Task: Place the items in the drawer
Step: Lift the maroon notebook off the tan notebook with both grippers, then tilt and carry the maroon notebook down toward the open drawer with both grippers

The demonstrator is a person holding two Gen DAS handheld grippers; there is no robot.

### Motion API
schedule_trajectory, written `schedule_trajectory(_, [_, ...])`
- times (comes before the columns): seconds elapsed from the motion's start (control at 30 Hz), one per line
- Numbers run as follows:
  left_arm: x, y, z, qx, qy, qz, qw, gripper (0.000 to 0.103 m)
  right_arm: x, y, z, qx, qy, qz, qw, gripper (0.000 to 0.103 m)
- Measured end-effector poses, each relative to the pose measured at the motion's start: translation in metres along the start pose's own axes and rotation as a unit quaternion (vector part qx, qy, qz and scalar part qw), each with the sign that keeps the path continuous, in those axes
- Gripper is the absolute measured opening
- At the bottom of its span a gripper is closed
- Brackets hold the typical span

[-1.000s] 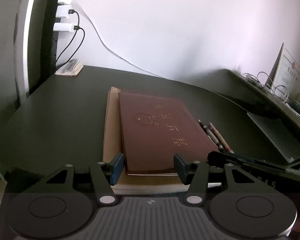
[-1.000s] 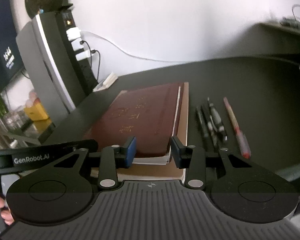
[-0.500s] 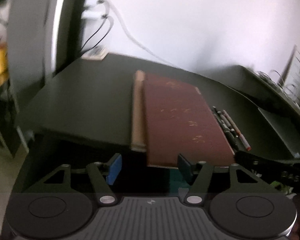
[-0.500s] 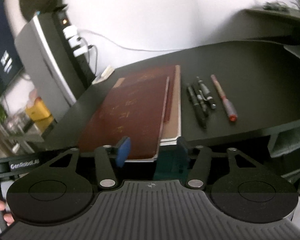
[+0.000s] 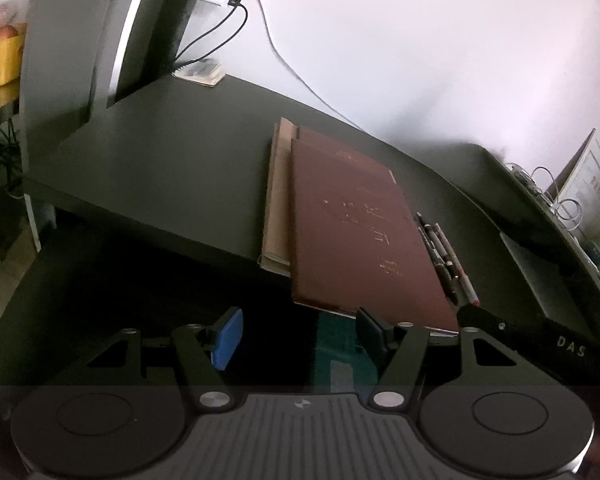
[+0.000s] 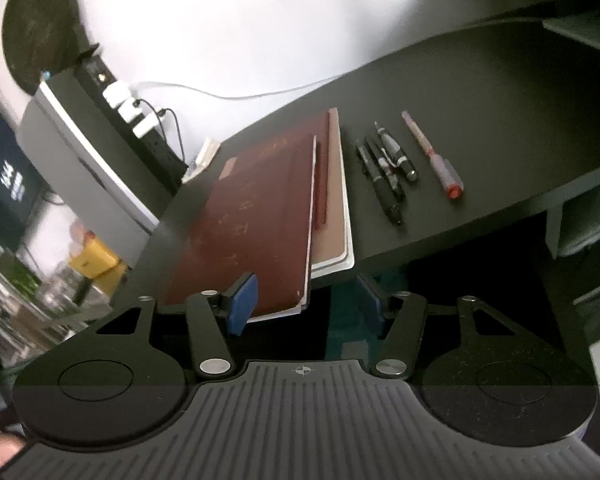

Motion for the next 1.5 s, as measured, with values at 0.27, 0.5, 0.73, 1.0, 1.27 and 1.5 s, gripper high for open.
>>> schedule_trajectory(0.27, [0.002,0.001,-0.003,-0.002,-0.007,0.005,1.0,0.061,0.001,-0.004,-0.011,0.016,0.012,-0.054,0.998,0.069])
schedule_trajectory(0.5, [0.002,0.004,0.0,-0.001,-0.008,0.011,0.9999,0.061,-0.011,-0.015,-0.048,0.024,0.063,-0.153,0.986,0.065])
schedule_trajectory(0.73, [0.001,0.009,0.008,0.008,-0.01,0.02,0.9997,0.062,-0.019,-0.02,-0.052,0.047,0.076,-0.214,0.973,0.038])
schedule_trajectory(1.0, [0.0,0.015,0.021,0.01,-0.012,0.035,0.9993,0.066,-0.029,-0.022,-0.03,0.054,0.087,-0.218,0.97,0.034])
schedule_trajectory(1.27, [-0.007,0.019,0.021,0.003,0.004,0.062,0.998,0.066,-0.028,-0.028,-0.012,0.057,0.081,-0.203,0.974,0.034])
schedule_trajectory(1.5, [0.003,0.034,0.021,-0.018,-0.001,0.118,0.9928,0.066,-0.02,-0.031,-0.002,0.058,0.068,-0.198,0.976,0.056])
Point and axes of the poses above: each gripper's, at about its wrist camera, not at the fingertips, and z roughly against the way its jaws point, y to its left, x to its top, the point moved 2 cm from there along -z, roughly the way its jaws point, and after that the axes turned 13 degrees about -y, right-handed, at the moved point
